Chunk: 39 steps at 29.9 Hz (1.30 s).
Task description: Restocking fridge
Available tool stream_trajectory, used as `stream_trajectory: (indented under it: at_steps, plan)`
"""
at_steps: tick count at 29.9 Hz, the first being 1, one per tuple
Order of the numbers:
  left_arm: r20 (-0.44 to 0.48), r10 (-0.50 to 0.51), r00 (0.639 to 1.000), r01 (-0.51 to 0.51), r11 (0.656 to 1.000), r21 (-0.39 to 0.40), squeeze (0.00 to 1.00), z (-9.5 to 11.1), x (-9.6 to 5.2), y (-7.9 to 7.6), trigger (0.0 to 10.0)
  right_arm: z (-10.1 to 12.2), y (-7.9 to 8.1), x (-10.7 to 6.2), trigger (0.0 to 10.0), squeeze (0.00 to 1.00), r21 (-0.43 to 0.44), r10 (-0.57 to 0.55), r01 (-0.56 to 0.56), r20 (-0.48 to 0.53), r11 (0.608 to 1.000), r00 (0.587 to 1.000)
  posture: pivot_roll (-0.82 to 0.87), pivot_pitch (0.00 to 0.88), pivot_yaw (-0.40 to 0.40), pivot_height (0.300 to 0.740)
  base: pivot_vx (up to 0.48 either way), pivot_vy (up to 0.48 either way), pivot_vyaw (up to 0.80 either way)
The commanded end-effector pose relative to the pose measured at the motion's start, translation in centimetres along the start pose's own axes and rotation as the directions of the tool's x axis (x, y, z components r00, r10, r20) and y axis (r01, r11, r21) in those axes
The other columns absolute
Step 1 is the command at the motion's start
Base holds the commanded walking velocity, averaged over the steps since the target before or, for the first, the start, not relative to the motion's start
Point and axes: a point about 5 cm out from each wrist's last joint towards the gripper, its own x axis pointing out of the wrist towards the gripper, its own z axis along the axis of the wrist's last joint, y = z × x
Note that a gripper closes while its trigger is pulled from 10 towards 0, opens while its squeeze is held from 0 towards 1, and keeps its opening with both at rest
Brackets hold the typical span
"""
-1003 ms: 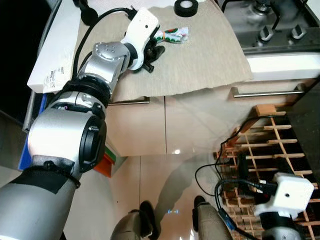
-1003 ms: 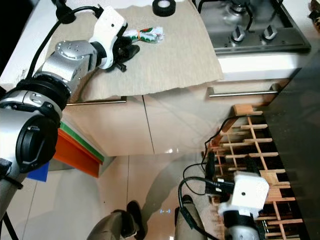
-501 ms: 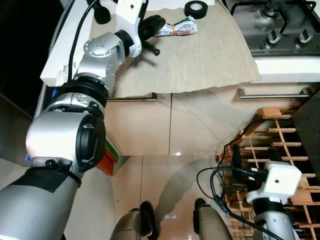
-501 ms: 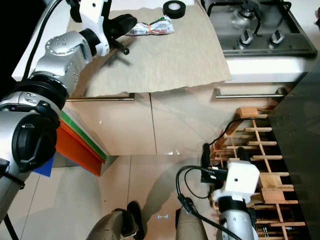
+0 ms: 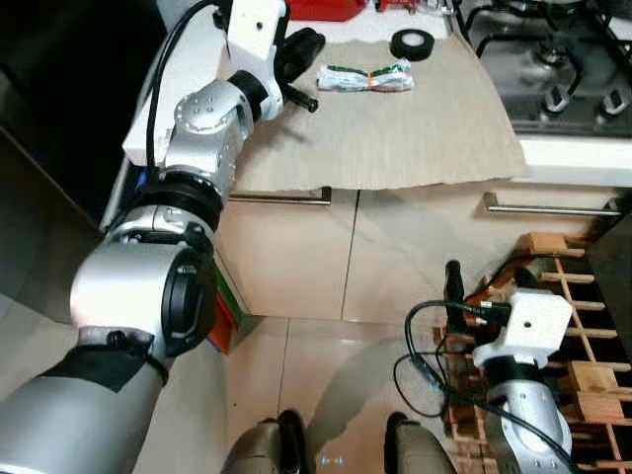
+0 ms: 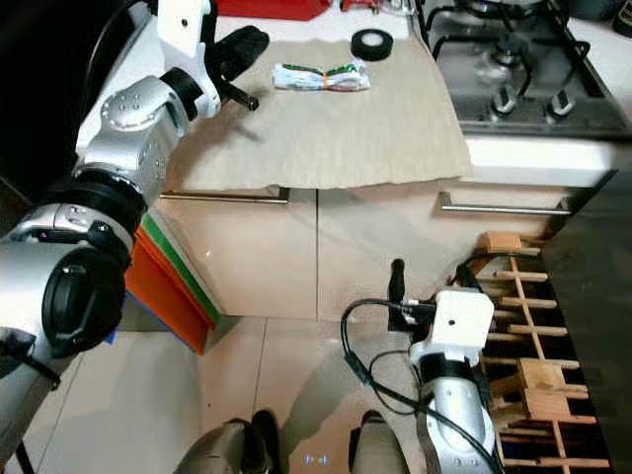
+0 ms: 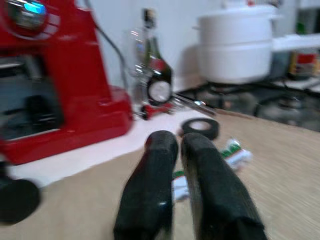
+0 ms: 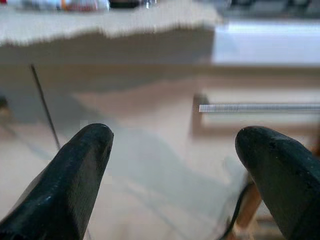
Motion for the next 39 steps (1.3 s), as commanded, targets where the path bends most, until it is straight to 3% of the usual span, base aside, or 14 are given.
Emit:
stream_trajectory:
  at_steps: [1,7,10,11,15,18,24,26,28,29,32,36,37,39]
  plan:
    - [0.05,0.097,0.994,-0.095,0.995,-0.031,1.0,-0.1,-0.5,0.6,10.0,0.7,-0.5,0.7,10.0,0.0,-0.019,-0.044,0.045,0.047,0.999,0.998,-0.16,0.088,0.076,0.74,0.0,0.0,0.0]
    - [0.089,0.147,0.985,-0.145,0.989,-0.026,1.0,-3.0,-3.0,-1.8,10.0,3.6,-1.2,3.6,10.0,0.0,-0.027,-0.079,0.085,0.19,0.996,0.979,-0.12,0.059,0.062,0.74,0.0,0.0,0.0]
    - [0.044,0.099,0.994,-0.098,0.995,-0.034,1.0,-4.8,-4.3,-4.4,10.0,4.2,-1.1,4.9,10.0,0.0,-0.036,-0.065,0.075,0.224,0.997,0.972,-0.08,0.037,0.053,0.74,0.0,0.0,0.0]
    - [0.026,0.098,0.995,-0.097,0.995,-0.022,1.0,-6.0,-5.7,-5.5,10.0,4.5,-0.9,5.5,10.0,0.0,-0.043,-0.055,0.067,0.234,0.997,0.971,-0.07,0.027,0.048,0.74,0.0,0.0,0.0]
    - [-0.028,0.137,0.99,-0.139,0.989,-0.055,1.0,-7.5,-7.6,-5.9,10.0,4.5,-0.7,5.9,10.0,0.0,-0.036,-0.053,0.063,0.233,0.997,0.971,-0.06,0.015,0.04,0.74,0.0,0.0,0.0]
    - [-0.113,0.198,0.974,-0.207,0.975,-0.074,1.0,-9.2,-10.2,-6.7,10.0,4.1,-0.2,5.5,10.0,0.0,-0.026,-0.053,0.06,0.226,0.998,0.973,-0.04,0.006,0.035,0.74,0.0,0.0,0.0]
    - [-0.163,0.253,0.953,-0.263,0.964,-0.038,1.0,-9.7,-11.0,-7.0,10.0,4.0,1.3,4.9,10.0,0.0,-0.036,-0.035,0.045,0.246,0.998,0.969,-0.04,0.0,0.039,0.74,0.0,0.0,0.0]
    - [-0.274,0.296,0.915,-0.342,0.929,-0.139,1.0,-10.9,-11.2,-6.6,10.0,3.4,1.2,5.0,10.0,0.0,-0.054,-0.052,0.066,0.223,0.996,0.973,-0.04,0.0,0.037,0.74,0.0,0.0,0.0]
    - [-0.286,0.297,0.911,-0.347,0.927,-0.144,1.0,-11.0,-11.2,-6.5,10.0,3.2,1.0,5.0,10.0,0.0,-0.073,-0.061,0.077,0.21,0.994,0.976,-0.04,0.0,0.037,0.74,0.0,0.0,0.0]
    - [-0.254,0.285,0.924,-0.315,0.945,-0.086,1.0,-10.6,-11.3,-6.7,10.0,2.6,0.6,5.0,10.0,0.0,-0.071,-0.068,0.083,0.187,0.994,0.98,-0.03,0.0,0.036,0.74,0.0,0.0,0.0]
    - [-0.228,0.271,0.935,-0.284,0.958,-0.027,1.0,-10.2,-11.6,-6.9,10.0,2.3,0.5,5.1,10.0,0.0,-0.061,-0.073,0.085,0.181,0.995,0.981,-0.02,0.0,0.039,0.74,0.0,0.0,0.0]
    - [-0.158,0.232,0.96,-0.235,0.972,0.004,1.0,-9.2,-11.0,-7.0,10.0,2.0,0.5,5.1,10.0,0.0,-0.063,-0.074,0.086,0.178,0.994,0.981,-0.02,0.0,0.037,0.74,0.0,0.0,0.0]
    - [-0.141,0.227,0.964,-0.227,0.974,0.015,0.0,-8.9,-10.8,-7.0,10.0,1.9,0.5,5.0,10.0,0.0,-0.066,-0.072,0.085,0.176,0.994,0.982,-0.02,0.0,0.038,0.74,0.0,0.0,0.0]
    - [-0.137,0.229,0.964,-0.23,0.973,0.014,0.0,-8.7,-10.6,-6.9,10.0,1.6,0.6,4.9,10.0,0.0,-0.074,-0.067,0.081,0.171,0.994,0.983,-0.02,0.0,0.037,0.74,0.0,0.0,0.0]
